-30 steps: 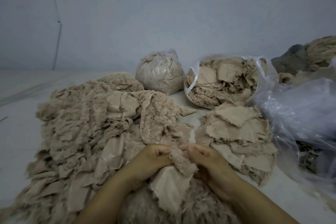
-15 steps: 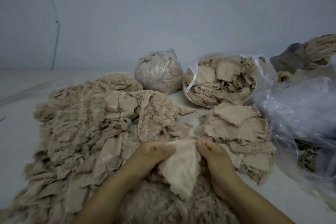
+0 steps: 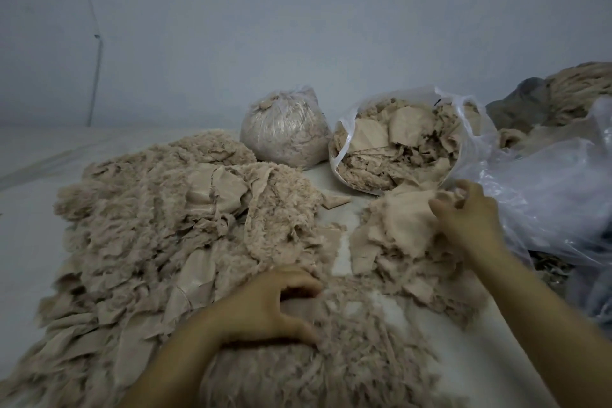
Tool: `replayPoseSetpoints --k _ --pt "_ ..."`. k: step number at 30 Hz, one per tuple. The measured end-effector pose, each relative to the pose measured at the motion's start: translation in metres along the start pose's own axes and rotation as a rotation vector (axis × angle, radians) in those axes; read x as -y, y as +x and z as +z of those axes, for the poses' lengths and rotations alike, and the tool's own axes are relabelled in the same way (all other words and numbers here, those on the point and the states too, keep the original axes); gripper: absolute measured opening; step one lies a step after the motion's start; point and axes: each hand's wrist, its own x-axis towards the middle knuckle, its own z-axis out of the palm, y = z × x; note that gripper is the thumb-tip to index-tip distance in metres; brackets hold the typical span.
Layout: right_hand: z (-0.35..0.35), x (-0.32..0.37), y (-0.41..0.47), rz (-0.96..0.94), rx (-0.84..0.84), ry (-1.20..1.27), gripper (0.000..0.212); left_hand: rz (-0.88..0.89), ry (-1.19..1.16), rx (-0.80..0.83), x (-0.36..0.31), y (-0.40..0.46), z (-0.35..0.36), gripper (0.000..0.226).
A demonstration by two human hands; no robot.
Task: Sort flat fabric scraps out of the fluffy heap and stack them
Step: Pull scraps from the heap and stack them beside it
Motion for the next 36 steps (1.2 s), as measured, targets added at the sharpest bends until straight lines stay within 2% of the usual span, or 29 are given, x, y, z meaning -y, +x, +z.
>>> replayPoseSetpoints --k 1,3,7,11,14,17,21,23,26,28,32,34,36 --pt "0.003 -0.004 -0.005 -0.058 -0.029 -0.074 0.049 0.005 0.121 0.045 0.001 0.000 0.001 0.053" --pt "0.012 -0.010 -0.018 -0.198 -0.047 -0.096 0.046 0.011 0.182 0.040 0.000 0.001 0.002 0.038" --pt "0.018 -0.028 -0.029 -0.288 -0.007 -0.056 0.008 0.016 0.056 0.046 -0.001 -0.003 0.002 0.024" --pt "0.007 -0.042 -0.031 -0.610 0.044 -0.123 0.030 0.022 -0.043 0.014 -0.009 0.000 0.005 0.013" --pt "-0.001 -0.047 -0.031 -0.858 0.238 -0.292 0.048 0.006 0.052 0.018 -0.004 0.003 0.012 0.021" --pt "-0.002 -0.048 -0.032 -0.889 0.329 -0.437 0.036 -0.020 0.091 0.007 0.000 0.004 0.015 0.027" --pt "0.002 -0.047 -0.033 -0.976 0.223 -0.449 0.030 0.006 0.089 -0.026 0.001 0.005 0.017 0.021" --pt "0.002 -0.049 -0.034 -0.982 0.230 -0.398 0.028 0.012 0.079 -0.028 0.001 0.004 0.017 0.020" --pt "0.005 -0.051 -0.039 -0.912 0.292 -0.279 0.016 0.003 0.042 -0.001 0.000 0.002 0.014 0.017" --pt "0.009 -0.054 -0.039 -0.820 0.300 -0.233 0.020 0.001 0.006 0.044 -0.003 0.000 0.010 0.021" --pt "0.011 -0.056 -0.036 -0.633 0.175 -0.198 0.028 0.034 0.023 0.167 -0.005 -0.006 -0.001 0.040" --pt "0.011 -0.051 -0.038 -0.698 0.137 -0.164 0.029 0.057 0.123 0.159 -0.002 -0.007 -0.003 0.042" --pt "0.010 -0.047 -0.043 -0.821 0.188 -0.087 0.028 0.050 0.137 0.081 -0.001 -0.005 -0.002 0.030"
